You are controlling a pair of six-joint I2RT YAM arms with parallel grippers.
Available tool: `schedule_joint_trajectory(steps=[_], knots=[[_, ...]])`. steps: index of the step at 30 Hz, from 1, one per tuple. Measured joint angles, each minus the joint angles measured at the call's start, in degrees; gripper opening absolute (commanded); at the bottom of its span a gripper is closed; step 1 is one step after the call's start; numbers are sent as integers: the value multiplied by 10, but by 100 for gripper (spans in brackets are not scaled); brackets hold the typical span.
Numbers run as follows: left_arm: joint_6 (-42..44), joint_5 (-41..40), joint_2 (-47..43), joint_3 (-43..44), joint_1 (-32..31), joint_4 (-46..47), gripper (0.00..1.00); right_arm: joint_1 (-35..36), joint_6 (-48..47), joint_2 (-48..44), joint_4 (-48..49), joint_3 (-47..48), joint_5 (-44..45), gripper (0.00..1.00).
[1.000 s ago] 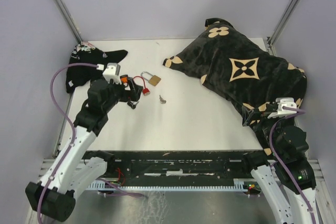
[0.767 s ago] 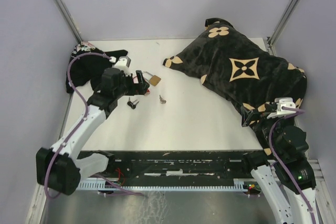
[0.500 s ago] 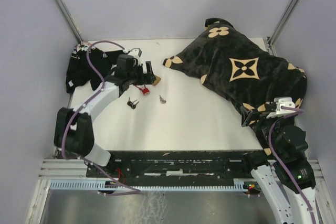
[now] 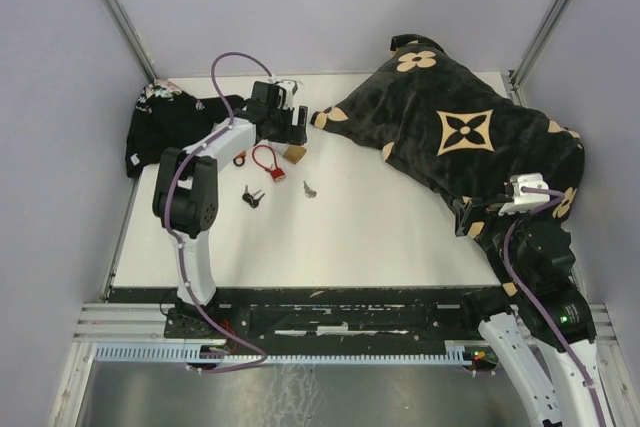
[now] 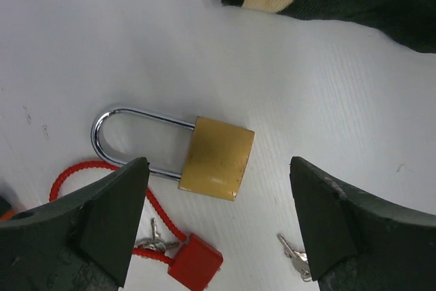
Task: Unlock with the key
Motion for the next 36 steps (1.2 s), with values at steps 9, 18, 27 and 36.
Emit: schedule_joint_trajectory(steps=[9,18,27,36], knots=[[87,21,90,97,-7,-85,88,0,-2,14,0,0,3,99],[102,21,136,135,-27,-126,84,0,-2,19,-2,0,8,99],[129,-28,146,153,-53,-155,44,0,-2,15,-2,0,11,99],[156,-31,121,119,-134,-158,38,0,-2,-3,-2,0,9,99]])
